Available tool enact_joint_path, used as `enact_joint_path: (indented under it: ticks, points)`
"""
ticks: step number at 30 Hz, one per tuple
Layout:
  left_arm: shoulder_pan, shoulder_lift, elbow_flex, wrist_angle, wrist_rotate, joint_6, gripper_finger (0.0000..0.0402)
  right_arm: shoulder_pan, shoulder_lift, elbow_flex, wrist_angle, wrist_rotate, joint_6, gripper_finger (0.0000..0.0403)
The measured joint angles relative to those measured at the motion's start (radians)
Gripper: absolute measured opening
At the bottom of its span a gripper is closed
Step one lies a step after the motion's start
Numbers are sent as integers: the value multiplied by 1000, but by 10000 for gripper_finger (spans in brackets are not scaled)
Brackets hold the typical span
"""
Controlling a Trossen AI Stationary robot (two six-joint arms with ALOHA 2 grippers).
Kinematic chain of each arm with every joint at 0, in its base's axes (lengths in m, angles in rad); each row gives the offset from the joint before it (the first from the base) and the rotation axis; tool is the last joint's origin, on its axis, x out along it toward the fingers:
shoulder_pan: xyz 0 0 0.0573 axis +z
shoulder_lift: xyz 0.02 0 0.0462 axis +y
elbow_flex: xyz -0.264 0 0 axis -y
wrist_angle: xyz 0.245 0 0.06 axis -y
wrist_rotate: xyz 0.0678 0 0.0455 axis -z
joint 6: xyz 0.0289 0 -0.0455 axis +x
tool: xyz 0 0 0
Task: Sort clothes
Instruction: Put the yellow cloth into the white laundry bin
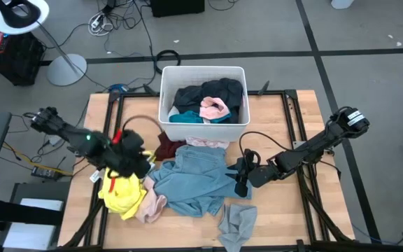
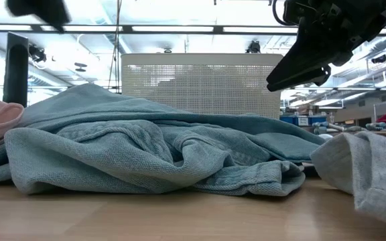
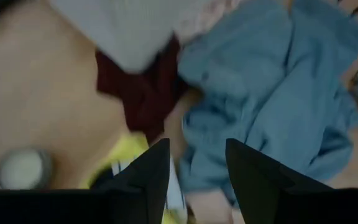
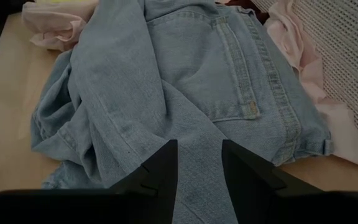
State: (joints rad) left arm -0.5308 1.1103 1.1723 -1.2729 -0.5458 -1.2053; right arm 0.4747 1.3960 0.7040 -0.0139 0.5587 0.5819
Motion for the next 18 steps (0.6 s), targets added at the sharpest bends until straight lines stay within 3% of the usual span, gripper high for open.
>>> enact_joint_path:
  ticks: [9,18]
  points:
    - [-213,6,-191,59,95,-319,163,0,0,0,2,-3,3,126]
    - [-301,5,-361,131,221,-475,163,1,0,0,6,-4,9,126]
